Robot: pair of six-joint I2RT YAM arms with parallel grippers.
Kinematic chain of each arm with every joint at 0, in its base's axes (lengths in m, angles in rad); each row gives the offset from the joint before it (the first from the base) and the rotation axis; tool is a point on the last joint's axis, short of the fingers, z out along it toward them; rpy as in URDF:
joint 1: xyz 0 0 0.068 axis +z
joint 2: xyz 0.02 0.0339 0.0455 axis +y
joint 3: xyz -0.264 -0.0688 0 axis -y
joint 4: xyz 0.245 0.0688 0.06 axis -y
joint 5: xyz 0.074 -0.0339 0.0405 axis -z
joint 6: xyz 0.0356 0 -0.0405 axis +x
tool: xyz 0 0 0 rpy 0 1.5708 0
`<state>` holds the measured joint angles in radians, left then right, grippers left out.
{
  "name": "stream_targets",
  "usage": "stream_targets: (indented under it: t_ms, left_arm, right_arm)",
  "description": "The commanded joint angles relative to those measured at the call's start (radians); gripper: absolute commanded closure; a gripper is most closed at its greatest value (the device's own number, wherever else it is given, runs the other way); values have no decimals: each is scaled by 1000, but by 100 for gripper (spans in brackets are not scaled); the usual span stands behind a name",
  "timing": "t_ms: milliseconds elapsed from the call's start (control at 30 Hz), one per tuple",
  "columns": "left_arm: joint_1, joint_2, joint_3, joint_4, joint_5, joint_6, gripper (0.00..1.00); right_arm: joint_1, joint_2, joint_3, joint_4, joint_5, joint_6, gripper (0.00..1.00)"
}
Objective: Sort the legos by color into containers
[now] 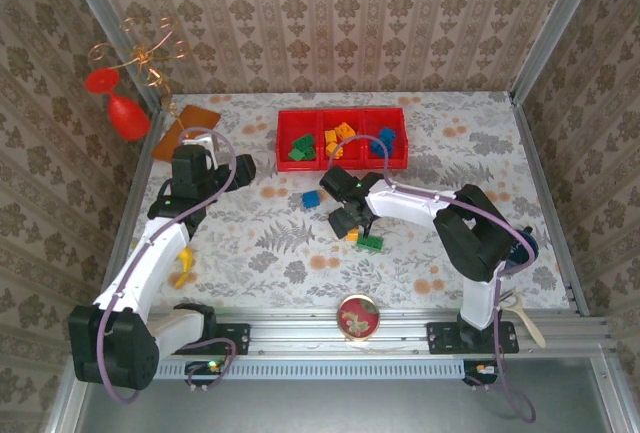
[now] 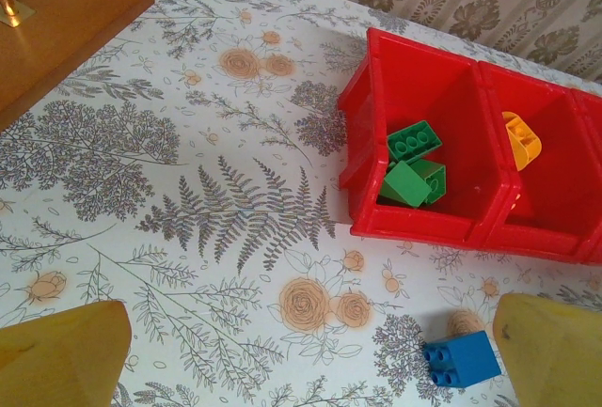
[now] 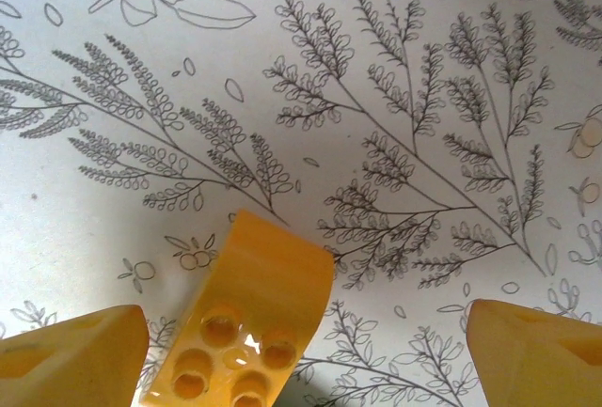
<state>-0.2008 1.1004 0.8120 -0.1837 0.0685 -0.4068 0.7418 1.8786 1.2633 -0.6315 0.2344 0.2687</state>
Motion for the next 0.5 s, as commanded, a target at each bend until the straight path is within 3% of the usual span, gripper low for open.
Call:
stream_targets:
  t_ms: [0, 467]
  left_arm:
    - [9, -4, -9, 16, 12, -18, 0]
    - [9, 0, -13, 21, 18, -24, 0]
  right_arm:
    - [-3, -31, -9, -61, -42, 57, 11]
    - [-2, -11, -58, 8, -121, 188, 33]
